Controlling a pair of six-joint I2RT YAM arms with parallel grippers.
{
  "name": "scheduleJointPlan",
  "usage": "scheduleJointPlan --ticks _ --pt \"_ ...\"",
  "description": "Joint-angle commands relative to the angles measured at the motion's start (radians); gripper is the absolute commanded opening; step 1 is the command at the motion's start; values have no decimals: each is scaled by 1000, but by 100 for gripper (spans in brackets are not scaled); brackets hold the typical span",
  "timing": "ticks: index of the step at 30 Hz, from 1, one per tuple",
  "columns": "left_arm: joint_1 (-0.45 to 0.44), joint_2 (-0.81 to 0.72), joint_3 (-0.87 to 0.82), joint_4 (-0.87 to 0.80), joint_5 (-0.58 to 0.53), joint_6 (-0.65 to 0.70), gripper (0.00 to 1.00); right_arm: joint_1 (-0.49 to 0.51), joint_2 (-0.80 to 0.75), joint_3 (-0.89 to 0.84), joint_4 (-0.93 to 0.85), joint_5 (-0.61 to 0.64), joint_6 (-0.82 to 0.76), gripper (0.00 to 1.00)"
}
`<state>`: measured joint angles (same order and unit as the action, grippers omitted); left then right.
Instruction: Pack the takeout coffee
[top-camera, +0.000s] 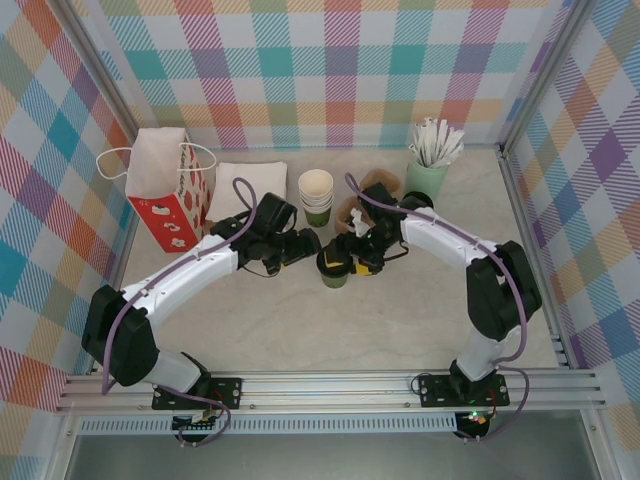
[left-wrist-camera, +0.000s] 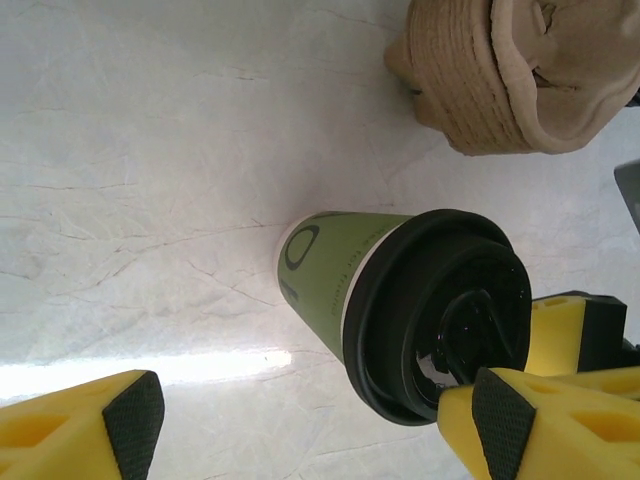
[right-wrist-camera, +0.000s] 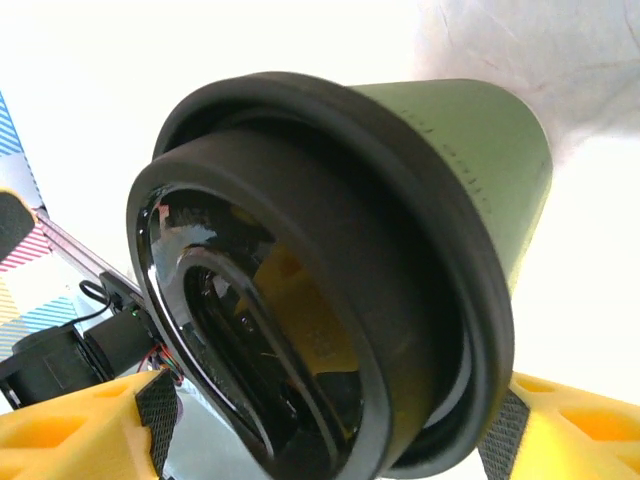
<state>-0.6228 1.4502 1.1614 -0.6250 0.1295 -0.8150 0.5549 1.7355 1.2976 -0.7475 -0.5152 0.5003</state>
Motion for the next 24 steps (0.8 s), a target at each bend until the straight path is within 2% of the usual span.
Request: scheduleJointPlan --ticks 1,12,18,24 --pt "26 -29 -40 14 16 0 83 0 32 65 20 -32 -14 78" --pt "103 -63 -109 77 80 -34 84 1 130 170 88 -98 -18 76" --pt "109 -44 -106 106 123 -31 84 -4 83 181 41 18 -38 77" --pt "109 9 -85 137 153 -23 83 -19 10 131 -4 61 -48 76"
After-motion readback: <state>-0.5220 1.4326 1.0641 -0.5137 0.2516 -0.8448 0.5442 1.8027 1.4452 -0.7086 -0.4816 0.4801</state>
